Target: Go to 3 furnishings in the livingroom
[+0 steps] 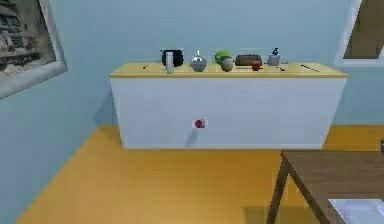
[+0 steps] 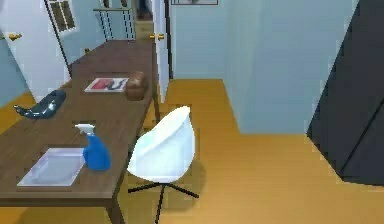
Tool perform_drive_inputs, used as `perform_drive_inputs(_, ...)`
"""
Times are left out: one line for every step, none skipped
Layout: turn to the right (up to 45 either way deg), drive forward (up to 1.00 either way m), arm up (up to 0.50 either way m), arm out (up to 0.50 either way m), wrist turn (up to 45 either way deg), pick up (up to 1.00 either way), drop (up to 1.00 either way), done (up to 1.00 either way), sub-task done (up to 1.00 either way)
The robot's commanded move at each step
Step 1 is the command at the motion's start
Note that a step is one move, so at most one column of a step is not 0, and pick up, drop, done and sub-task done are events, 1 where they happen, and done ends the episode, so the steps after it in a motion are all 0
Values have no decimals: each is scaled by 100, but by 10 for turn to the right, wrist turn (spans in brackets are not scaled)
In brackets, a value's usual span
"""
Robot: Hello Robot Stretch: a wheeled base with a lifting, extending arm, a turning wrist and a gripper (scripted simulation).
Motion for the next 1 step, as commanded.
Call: perform_drive_inputs(450, 0, 0, 0, 0, 0, 0, 0, 0)
